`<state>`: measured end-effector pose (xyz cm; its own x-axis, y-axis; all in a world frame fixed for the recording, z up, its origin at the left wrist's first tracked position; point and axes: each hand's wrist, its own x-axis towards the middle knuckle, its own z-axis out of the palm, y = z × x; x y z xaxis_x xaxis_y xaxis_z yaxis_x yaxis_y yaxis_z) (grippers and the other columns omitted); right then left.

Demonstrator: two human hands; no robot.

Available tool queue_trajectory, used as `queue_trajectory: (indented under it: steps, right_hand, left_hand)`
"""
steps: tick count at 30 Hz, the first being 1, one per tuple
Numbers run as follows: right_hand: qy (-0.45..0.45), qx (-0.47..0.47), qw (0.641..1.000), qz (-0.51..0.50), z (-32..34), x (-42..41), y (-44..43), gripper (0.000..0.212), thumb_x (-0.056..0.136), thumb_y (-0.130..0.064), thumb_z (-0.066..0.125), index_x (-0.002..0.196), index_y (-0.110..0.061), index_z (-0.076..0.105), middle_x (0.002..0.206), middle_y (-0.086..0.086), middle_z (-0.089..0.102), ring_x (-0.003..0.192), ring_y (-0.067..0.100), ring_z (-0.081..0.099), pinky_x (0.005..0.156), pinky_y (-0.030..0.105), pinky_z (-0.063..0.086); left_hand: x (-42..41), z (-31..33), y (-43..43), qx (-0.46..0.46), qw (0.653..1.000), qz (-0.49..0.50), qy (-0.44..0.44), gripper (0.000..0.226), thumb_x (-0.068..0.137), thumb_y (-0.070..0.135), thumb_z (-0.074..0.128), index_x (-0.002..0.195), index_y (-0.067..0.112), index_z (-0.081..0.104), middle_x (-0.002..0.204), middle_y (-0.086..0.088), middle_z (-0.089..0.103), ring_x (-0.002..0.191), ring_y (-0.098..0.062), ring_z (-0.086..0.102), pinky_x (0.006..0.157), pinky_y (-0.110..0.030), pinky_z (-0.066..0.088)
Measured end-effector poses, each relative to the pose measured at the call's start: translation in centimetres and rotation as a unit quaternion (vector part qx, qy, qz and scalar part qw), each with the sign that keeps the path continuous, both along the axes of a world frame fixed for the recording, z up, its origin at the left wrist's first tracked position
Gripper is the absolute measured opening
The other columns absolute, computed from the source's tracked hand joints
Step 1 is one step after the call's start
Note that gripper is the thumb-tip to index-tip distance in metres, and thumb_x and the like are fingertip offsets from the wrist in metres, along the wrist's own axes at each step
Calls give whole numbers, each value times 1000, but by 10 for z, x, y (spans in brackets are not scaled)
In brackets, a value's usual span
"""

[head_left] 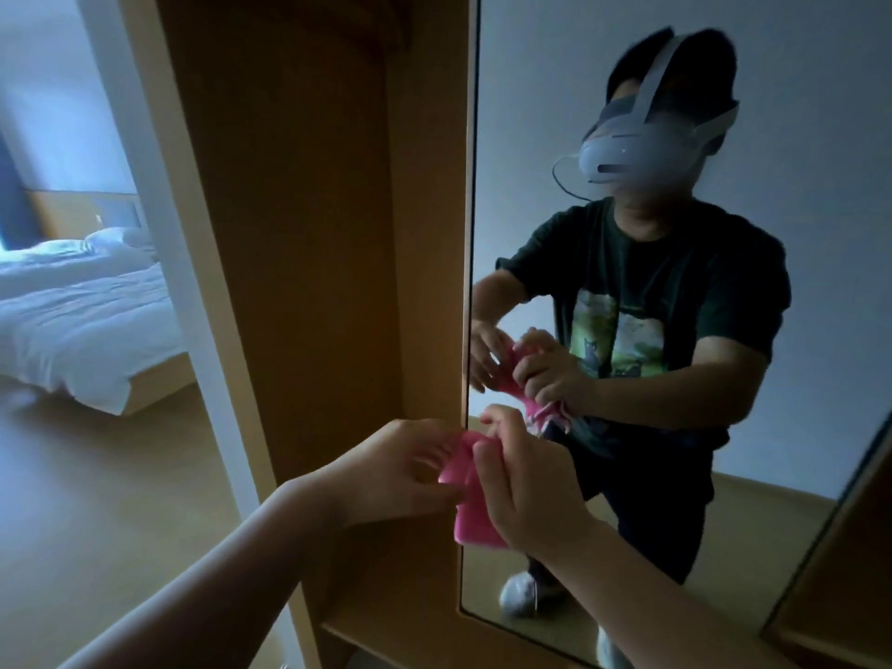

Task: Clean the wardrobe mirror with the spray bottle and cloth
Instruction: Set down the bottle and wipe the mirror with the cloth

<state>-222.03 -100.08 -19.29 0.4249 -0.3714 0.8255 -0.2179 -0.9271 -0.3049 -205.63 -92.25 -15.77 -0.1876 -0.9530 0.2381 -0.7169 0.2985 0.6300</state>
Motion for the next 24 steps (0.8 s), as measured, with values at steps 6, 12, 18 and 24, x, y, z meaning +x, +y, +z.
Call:
queue_trajectory:
  steps: [6,12,18,24]
  right_hand:
    - [63,20,997,50,112,-11,21,73,90,-72,28,135,-16,40,88,-13,62,62,-3,59,56,8,47]
    - [86,232,964,102,161,-38,23,69,73,-55,75,129,-33,42,94,-5,66,83,9,69,75,31,60]
    - [-16,352,924,147,181,-22,49,39,69,-12,84,99,-15,60,88,-3,69,84,12,68,71,25,58]
    - [-39,360,925,116,193,-22,65,61,65,-20,88,113,-27,53,95,-6,71,89,10,70,73,28,58]
  left_hand:
    - [-8,102,17,-50,997,53,3,12,86,15,69,97,16,66,90,0,68,80,-12,69,69,-34,60]
    - [4,159,36,-77,993,56,67,12,88,0,61,96,10,63,94,-6,68,85,-15,70,74,-34,60]
    - [13,179,53,-52,994,-9,92,27,80,24,74,103,23,61,98,2,65,88,-17,67,76,-39,60]
    - [13,186,53,-121,990,36,69,12,80,31,76,87,25,69,82,1,67,73,-13,64,66,-30,56]
